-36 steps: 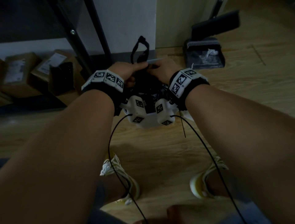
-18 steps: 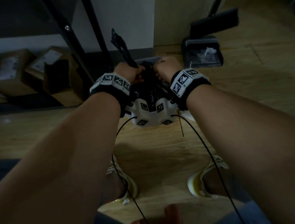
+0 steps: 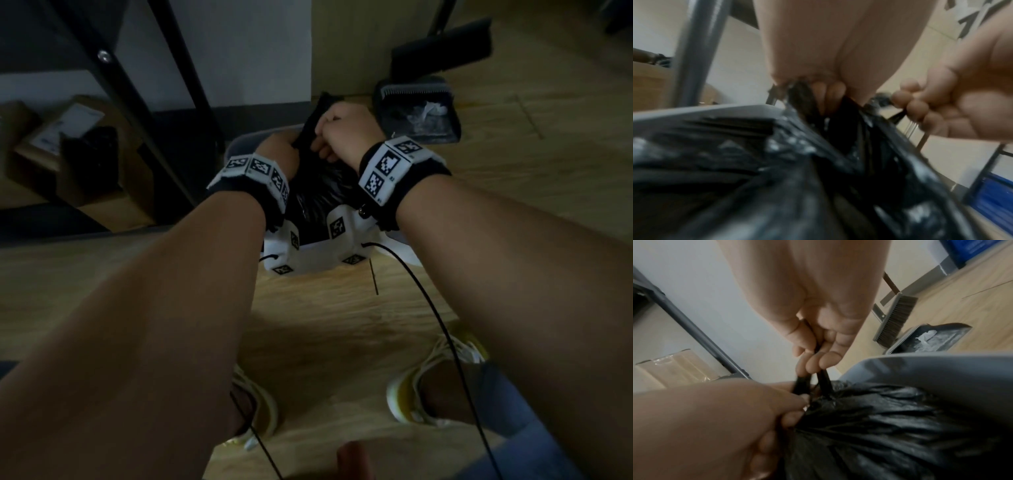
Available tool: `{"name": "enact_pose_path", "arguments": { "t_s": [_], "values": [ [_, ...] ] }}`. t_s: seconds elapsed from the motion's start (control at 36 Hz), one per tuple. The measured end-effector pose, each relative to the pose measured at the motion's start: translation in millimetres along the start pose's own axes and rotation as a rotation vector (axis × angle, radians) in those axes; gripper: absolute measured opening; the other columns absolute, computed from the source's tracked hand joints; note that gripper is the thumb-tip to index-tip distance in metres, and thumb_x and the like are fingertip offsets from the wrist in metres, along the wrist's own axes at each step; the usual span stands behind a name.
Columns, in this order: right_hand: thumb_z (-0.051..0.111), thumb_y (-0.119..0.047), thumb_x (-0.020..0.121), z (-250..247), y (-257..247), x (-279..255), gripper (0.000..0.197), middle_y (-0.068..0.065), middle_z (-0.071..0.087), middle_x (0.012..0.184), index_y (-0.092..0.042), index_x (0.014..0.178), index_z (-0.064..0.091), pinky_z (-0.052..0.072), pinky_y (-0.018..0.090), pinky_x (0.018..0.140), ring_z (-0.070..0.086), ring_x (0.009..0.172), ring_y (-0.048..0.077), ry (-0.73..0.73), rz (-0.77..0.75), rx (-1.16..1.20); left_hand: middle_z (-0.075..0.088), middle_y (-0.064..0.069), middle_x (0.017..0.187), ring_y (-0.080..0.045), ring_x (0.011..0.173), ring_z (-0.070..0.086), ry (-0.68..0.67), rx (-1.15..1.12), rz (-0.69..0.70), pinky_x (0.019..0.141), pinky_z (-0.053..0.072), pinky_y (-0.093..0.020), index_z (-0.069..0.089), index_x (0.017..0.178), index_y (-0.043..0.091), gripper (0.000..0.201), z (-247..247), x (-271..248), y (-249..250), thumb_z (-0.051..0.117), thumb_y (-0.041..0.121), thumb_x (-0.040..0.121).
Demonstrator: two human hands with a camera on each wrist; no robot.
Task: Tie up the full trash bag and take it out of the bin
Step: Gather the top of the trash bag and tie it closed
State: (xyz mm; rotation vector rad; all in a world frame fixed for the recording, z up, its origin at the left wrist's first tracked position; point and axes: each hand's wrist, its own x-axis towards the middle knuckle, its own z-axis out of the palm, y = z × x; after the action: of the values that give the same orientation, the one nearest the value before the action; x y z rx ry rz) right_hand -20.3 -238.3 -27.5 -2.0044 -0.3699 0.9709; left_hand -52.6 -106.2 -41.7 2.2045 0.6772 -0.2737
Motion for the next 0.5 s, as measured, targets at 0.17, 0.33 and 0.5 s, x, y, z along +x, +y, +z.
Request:
{"name": "enact_pose_path", "arguments": {
  "t_s": [0.17,0.33,0.5],
  "values": [
    [0.042,-0.003,0.094,-1.0,-11.0,14.8,0.036,0.002,0.064,0.067,-0.015,0.061,0.052,0.046,0.019,0.051,0.054,0.053,0.011,0.439,-0.105,0.035,0.042,-0.013,0.148,-0.030,0.136,0.040,-0.040,0.183,0.021,0.111,0.031,-0.035,0.041,0.143,0.005,0.042,12.2,1.5,-0.2,0.034,0.009,0.102],
    [0.039,-0.003,0.093,-1.1,-15.9,18.4,0.034,0.001,0.065,0.065,-0.015,0.063,0.051,0.045,0.019,0.047,0.052,0.048,0.010,0.482,-0.143,0.041,0.041,-0.016,0.147,-0.030,0.134,0.042,-0.121,0.335,0.070,0.109,0.032,-0.035,0.040,0.143,0.004,0.044,16.8,-1.9,6.7,0.029,0.020,0.104],
    [0.041,-0.002,0.093,-4.2,-25.4,17.5,0.032,0.000,0.059,0.063,-0.017,0.065,0.051,0.046,0.015,0.042,0.055,0.047,0.008,0.413,-0.163,0.030,0.049,-0.015,0.142,-0.030,0.128,0.048,-0.068,0.470,0.173,0.104,0.036,-0.034,0.045,0.139,0.009,0.048,18.8,0.6,-2.0,0.026,0.035,0.104]
  ]
}}
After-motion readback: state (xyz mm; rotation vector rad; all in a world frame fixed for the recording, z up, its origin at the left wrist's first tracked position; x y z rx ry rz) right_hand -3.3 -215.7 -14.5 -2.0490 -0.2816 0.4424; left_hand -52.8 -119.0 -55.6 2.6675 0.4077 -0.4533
